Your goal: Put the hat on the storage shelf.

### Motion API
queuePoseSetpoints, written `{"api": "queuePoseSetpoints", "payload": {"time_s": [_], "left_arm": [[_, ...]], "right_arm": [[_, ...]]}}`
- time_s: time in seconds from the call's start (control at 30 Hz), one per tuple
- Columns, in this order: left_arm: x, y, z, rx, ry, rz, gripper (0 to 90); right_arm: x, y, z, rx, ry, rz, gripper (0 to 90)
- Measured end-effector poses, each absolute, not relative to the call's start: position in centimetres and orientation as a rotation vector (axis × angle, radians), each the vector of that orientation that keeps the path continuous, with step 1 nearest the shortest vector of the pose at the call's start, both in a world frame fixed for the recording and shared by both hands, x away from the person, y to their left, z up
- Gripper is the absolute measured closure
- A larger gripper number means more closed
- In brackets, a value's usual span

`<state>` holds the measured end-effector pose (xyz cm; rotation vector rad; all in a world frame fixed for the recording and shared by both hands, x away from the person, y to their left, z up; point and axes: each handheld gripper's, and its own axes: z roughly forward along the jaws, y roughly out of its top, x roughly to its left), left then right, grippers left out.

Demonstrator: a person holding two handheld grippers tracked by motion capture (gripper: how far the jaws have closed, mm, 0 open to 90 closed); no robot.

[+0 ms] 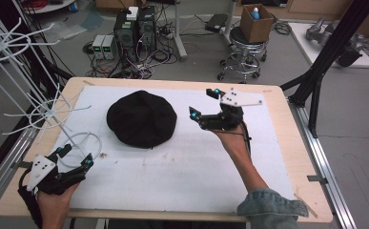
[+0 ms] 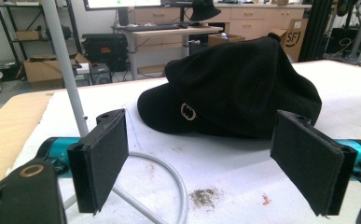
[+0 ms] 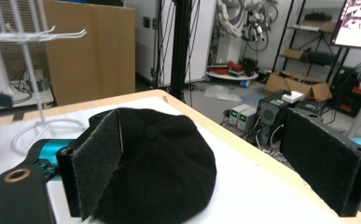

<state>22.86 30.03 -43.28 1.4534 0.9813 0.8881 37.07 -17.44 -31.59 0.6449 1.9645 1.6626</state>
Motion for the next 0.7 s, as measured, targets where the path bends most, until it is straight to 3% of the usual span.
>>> {"api": "queuePoseSetpoints", "payload": {"time_s": [0.33,0.7], "left_arm": [[22.9,30.1,-43.3,1.455,0.981,0.886,19.3],[23.0,30.2,-43.3,1.449,0.978,0.881,19.3]], "right_arm": [[40.7,-12.3,-32.1,0.521,2.096,1.691,13.7],[43.4,-7.1,-36.3,0.489,2.167,1.710,15.0]]}}
